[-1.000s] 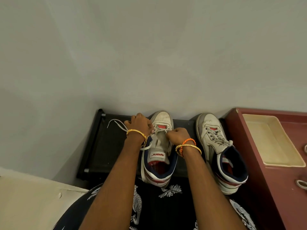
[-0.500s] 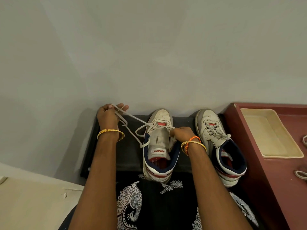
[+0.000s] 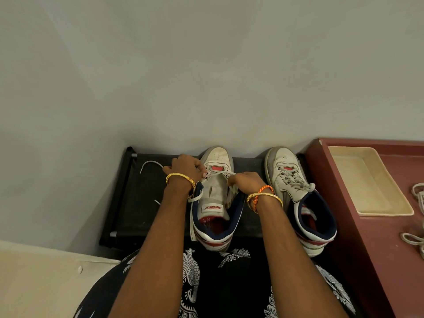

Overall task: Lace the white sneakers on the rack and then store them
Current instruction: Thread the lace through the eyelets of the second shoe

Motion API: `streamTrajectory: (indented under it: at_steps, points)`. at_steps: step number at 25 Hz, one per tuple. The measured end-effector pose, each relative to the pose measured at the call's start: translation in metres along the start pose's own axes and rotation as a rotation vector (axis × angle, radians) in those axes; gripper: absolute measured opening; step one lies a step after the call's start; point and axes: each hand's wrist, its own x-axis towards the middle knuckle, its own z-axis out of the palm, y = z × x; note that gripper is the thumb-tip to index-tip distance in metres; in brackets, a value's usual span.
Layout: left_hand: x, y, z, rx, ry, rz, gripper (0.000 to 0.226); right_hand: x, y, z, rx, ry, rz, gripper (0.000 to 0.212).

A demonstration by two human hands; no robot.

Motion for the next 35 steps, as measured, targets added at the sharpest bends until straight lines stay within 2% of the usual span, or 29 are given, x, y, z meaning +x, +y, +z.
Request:
streamTrajectory:
  at_steps: [4,6,13,15,18,20,21,22,23,25,27,29,33,35]
  points:
    - [0.001,-0.001,0.003,0.115,-0.055,0.036,0.018,0.000,-0.001,0.000,-0.005,-0.009,-0.008,0.024]
    - [-0.002,-0.005,0.002,-0.013,-0.009,0.036,0.014,0.000,-0.001,-0.001,-0.033,-0.003,-0.002,0.024]
    - [-0.023,-0.019,-0.041,-0.859,0.262,0.032,0.012,0.000,-0.001,-0.004,-0.022,-0.019,0.020,0.024]
    - [-0.026,-0.019,-0.054,-1.196,0.338,0.014,0.016,0.001,-0.001,-0.004,-0.021,-0.018,0.022,0.024]
    - [-0.027,-0.021,-0.070,-1.786,0.338,-0.025,0.022,0.001,0.000,-0.004,-0.013,-0.025,0.032,0.022]
    - [-0.028,-0.020,-0.075,-1.886,0.346,-0.039,0.026,0.001,0.000,-0.006,-0.016,-0.034,0.029,0.020]
    - [-0.028,-0.017,-0.076,-1.819,0.359,-0.067,0.024,0.002,0.000,-0.007,-0.019,-0.039,0.025,0.019]
    - [-0.029,-0.014,-0.076,-1.627,0.365,-0.106,0.019,0.003,-0.001,-0.007,-0.029,-0.043,0.019,0.019]
    - [-0.029,-0.012,-0.074,-1.310,0.341,-0.139,0.012,0.003,-0.001,-0.007,-0.044,-0.046,0.012,0.020]
    - [-0.027,-0.013,-0.056,-0.646,0.175,-0.106,0.017,0.006,-0.001,-0.005,-0.063,-0.043,0.001,0.023]
    - [-0.025,-0.011,-0.030,-0.306,-0.083,-0.043,0.030,0.008,-0.001,-0.003,-0.070,-0.032,-0.011,0.025]
    - [-0.024,-0.007,-0.013,-0.219,-0.197,-0.043,0.033,0.008,-0.001,-0.002,-0.065,-0.035,-0.020,0.024]
    - [-0.012,-0.013,-0.007,-0.315,-0.098,-0.137,0.023,0.006,-0.002,-0.004,-0.034,-0.035,0.011,0.005]
    - [-0.011,-0.013,-0.008,-0.305,-0.115,-0.215,0.023,0.006,-0.002,-0.009,-0.026,-0.036,0.024,0.009]
